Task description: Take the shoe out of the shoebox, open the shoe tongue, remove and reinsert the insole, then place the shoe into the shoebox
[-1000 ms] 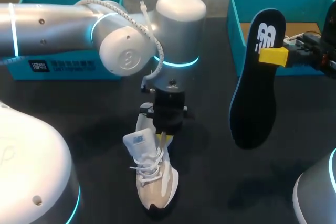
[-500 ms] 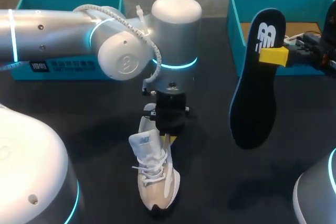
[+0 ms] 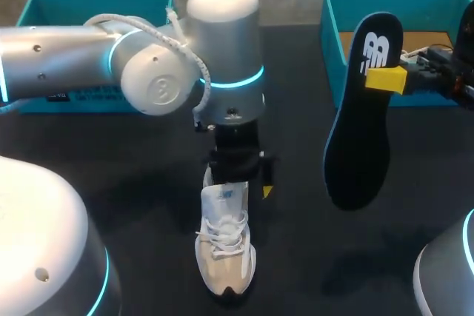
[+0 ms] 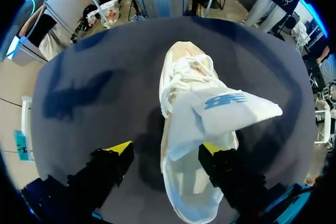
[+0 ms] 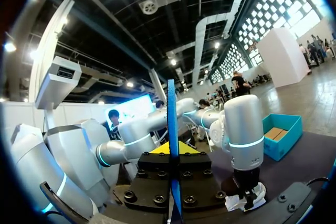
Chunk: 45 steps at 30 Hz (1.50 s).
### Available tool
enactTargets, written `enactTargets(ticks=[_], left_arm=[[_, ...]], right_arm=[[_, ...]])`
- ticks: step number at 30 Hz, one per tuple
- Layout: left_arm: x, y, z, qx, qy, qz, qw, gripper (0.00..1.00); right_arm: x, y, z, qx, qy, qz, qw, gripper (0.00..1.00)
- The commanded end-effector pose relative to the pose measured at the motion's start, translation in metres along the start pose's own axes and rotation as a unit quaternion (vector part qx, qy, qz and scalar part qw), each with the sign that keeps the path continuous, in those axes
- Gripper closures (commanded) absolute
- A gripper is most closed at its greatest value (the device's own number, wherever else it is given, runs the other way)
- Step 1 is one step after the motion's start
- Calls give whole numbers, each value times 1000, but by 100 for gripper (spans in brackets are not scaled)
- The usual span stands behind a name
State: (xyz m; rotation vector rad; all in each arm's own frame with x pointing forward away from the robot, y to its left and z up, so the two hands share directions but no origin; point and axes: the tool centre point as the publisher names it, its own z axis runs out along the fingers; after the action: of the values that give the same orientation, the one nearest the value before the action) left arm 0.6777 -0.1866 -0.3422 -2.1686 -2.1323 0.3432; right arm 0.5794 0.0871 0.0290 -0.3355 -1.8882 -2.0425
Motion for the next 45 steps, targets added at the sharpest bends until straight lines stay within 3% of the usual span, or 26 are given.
enactTargets(ticks=[1,15,29,45], left_arm=[[8,0,-14,-3,-43,-2,999,0],[0,12,-71,-1,-194,-22,981,0],[8,13,-118,21,-417,-13,909,0],[18,22,-151,-12,-559,20,829,0]], right_arm=[[9,-6,-3,-4,-235,0,972,100],[9,-6,-3,-4,-235,0,972,100],[9,-6,-3,-4,-235,0,972,100],[9,-6,-3,-4,-235,0,972,100]])
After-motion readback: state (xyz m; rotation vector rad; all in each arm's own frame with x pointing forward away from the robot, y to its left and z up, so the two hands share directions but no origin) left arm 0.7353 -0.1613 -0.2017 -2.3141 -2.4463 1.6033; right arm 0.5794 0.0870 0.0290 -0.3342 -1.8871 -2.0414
